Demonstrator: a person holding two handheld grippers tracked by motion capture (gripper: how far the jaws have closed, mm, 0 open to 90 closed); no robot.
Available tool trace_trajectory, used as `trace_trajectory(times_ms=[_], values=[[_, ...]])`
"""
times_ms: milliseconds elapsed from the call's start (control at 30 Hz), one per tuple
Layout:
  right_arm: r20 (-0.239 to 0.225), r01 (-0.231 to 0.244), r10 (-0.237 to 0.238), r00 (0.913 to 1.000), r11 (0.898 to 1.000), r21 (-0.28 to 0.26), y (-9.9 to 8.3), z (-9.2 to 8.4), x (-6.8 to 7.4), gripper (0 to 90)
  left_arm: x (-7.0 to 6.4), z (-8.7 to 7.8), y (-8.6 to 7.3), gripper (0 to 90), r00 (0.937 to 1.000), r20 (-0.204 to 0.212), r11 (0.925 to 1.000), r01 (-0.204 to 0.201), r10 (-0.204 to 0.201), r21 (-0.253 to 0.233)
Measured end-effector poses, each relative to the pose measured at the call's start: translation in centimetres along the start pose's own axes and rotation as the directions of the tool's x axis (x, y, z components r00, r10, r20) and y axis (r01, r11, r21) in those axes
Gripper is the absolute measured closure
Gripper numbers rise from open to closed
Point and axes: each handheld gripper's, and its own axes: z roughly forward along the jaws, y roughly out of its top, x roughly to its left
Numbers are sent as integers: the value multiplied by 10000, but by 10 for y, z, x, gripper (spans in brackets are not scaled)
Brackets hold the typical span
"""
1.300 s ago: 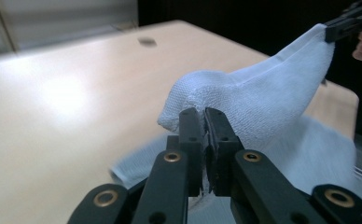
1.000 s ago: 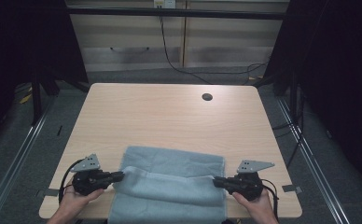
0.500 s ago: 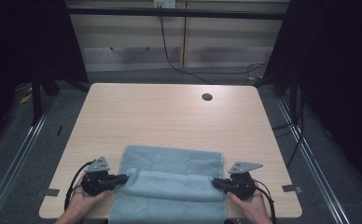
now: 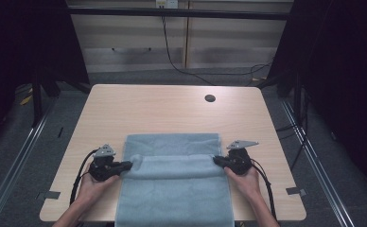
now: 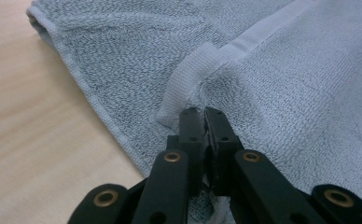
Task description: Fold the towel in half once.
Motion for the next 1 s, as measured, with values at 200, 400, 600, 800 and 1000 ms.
trace_trajectory(times_ms=[200, 400, 600, 800, 1000], values=[[313, -201, 202, 9993, 9998, -23, 13, 11, -12, 861, 19, 16, 19, 866, 9990, -109, 9991, 424, -423, 93], [570, -512, 513, 9971, 9987, -38, 27, 23, -28, 861, 38, 33, 32, 866, 9941, -84, 9938, 1076, -1079, -274], [937, -718, 715, 9930, 9974, -1, 41, 35, -39, 861, 47, 44, 44, 867, 9907, -352, 9908, 1304, -1316, -362], [1494, -1111, 1118, 9824, 9937, -134, 52, 45, -46, 861, 51, 54, 56, 867, 9880, -805, 9911, 1298, -1318, -291], [1798, -1183, 1207, 9763, 9927, -239, 58, 50, -50, 861, 58, 57, 56, 867, 9851, -538, 9848, 1597, -1635, -678]])
